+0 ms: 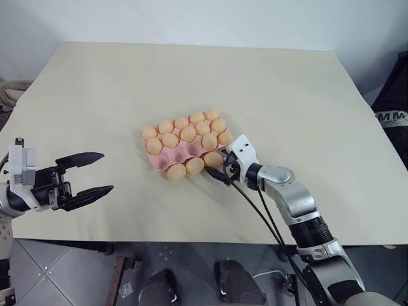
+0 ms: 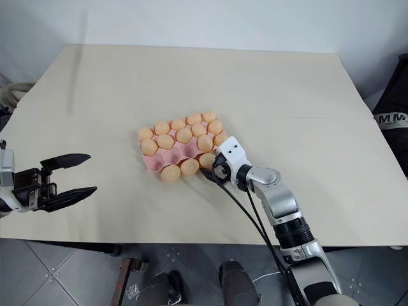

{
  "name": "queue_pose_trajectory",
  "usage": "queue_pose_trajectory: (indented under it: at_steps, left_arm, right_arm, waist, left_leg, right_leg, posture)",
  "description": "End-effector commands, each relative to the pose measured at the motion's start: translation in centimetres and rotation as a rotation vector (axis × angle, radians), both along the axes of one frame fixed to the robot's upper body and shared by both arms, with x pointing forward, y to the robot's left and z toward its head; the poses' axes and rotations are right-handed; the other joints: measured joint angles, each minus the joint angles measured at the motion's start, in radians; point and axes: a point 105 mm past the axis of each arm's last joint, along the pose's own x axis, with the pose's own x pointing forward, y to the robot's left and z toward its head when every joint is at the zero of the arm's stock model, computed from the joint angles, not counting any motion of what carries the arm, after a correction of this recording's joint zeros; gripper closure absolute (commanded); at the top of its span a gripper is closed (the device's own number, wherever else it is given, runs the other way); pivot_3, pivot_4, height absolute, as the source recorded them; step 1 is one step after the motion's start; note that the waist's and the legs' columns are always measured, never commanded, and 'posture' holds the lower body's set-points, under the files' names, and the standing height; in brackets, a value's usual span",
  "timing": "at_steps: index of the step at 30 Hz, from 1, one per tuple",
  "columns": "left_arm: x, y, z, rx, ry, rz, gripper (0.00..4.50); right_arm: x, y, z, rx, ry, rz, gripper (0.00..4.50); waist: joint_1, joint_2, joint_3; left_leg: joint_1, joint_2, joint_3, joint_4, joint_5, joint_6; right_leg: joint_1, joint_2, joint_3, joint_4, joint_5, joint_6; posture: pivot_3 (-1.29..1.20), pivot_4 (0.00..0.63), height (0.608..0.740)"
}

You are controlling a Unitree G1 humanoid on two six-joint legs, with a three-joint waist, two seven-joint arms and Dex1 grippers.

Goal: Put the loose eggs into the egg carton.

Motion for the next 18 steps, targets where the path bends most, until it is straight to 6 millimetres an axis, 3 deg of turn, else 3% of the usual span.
queue_pose_trajectory:
  at_steps: [1,4,10,14,18]
  left_arm:
    - [-0.3,0.0,1.1,0.009,-0.053,0.003,0.0]
    - [-0.3,0.1,1.1,0.009,-0.055,0.006,0.0]
    - [-0.3,0.1,1.1,0.009,-0.056,0.008,0.0]
    - [-0.2,0.0,1.0,0.006,-0.055,0.008,0.0]
    - [-0.1,-0.1,0.9,0.001,-0.057,0.003,0.0]
  right_arm:
    - [0.0,0.4,1.3,0.02,-0.058,0.015,1.24]
    - [-0.3,0.4,1.7,0.028,-0.061,0.031,2.32]
    - [-0.3,-0.9,3.0,0.019,-0.086,0.023,2.32]
    - [0.0,-2.0,6.6,0.028,-0.13,0.016,2.32]
    - [0.4,-0.5,9.5,0.065,-0.165,0.035,2.32]
  waist:
    - [0.0,0.0,0.0]
    - [0.0,0.0,0.0]
    - [0.001,0.0,0.0]
    - [0.0,0.0,0.0]
    - [-0.006,0.0,0.0]
  left_leg:
    - [0.0,0.0,0.0,0.0,0.0,0.0]
    - [0.0,0.0,0.0,0.0,0.0,0.0]
    - [0.0,0.0,0.0,0.0,0.0,0.0]
    - [0.0,0.0,0.0,0.0,0.0,0.0]
    - [0.001,0.001,0.0,0.0,0.0,0.0]
  right_leg:
    - [0.0,0.0,0.0,0.0,0.0,0.0]
    - [0.0,0.0,0.0,0.0,0.0,0.0]
    - [0.0,0.0,0.0,0.0,0.0,0.0]
    - [0.0,0.0,0.0,0.0,0.0,0.0]
    - [-0.001,0.0,0.001,0.002,0.0,0.0]
  posture:
    - [0.0,0.15,0.74]
    - [0.0,0.15,0.74]
    - [0.0,0.15,0.74]
    - [0.0,0.15,0.74]
    - [0.0,0.15,0.74]
